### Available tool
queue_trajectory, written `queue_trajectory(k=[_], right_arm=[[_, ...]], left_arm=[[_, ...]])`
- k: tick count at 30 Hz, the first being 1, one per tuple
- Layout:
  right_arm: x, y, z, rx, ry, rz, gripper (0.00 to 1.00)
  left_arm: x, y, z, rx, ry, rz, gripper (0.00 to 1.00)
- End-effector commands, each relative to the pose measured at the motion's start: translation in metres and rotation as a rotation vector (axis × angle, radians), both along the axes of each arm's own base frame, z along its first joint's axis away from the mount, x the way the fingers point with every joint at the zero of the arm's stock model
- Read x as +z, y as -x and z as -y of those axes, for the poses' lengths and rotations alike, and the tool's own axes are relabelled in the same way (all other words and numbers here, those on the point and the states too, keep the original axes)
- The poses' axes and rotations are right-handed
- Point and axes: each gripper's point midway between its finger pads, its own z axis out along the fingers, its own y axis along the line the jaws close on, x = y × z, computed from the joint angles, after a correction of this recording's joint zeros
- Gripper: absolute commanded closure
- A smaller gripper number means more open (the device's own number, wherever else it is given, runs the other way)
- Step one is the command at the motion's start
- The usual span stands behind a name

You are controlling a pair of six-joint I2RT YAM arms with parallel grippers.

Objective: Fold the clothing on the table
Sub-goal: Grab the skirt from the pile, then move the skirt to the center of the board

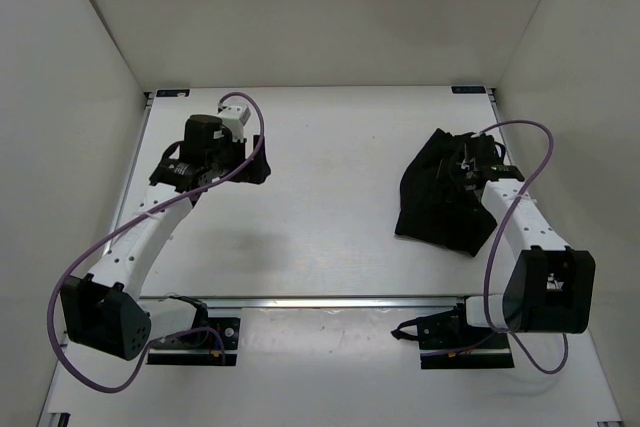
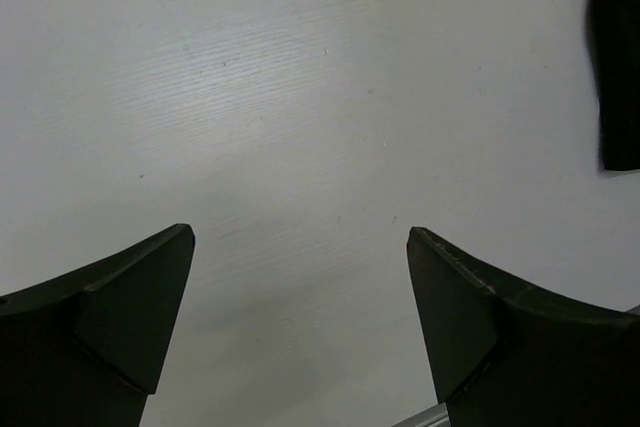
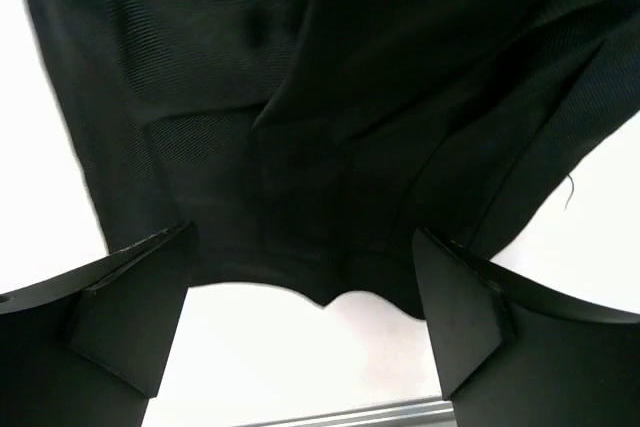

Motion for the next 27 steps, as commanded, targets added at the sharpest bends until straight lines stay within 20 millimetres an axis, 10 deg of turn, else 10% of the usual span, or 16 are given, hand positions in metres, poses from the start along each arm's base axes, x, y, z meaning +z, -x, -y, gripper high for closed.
queue_trajectory(k=[1,10,13,16,18,25,27], right_arm=[[0.002,-0.020,0.010,-0.053,0.027,0.072,0.16],[-0.014,-0.055,0.006,-0.063,0.037,0.085,0.34],[-0.027,-0.059,0.008,-0.074,0.043,0.040,0.55],[-0.028,-0.062,0.013,-0.081,0.071,0.012,1.00],[-0.021,-0.067,0.014,-0.074,0.085,0.018,1.00],[0.098,-0.139,-0.065,0.247,-0.041,0.309,1.00],[0.174,-0.165,-0.110,0.384,-0.147,0.457,1.00]], left_arm=[[0.004,0.007,0.002,-0.016,0.030,0.014,0.02],[-0.002,0.011,-0.001,-0.008,0.002,0.008,0.01],[-0.007,0.015,-0.003,-0.004,0.007,-0.012,0.01],[-0.012,0.017,-0.006,0.007,0.006,-0.022,0.01],[-0.014,0.020,-0.002,-0.025,0.032,-0.030,0.02],[-0.001,0.024,0.015,-0.097,0.146,0.015,0.02],[0.007,0.018,0.012,-0.066,0.179,0.043,0.02]])
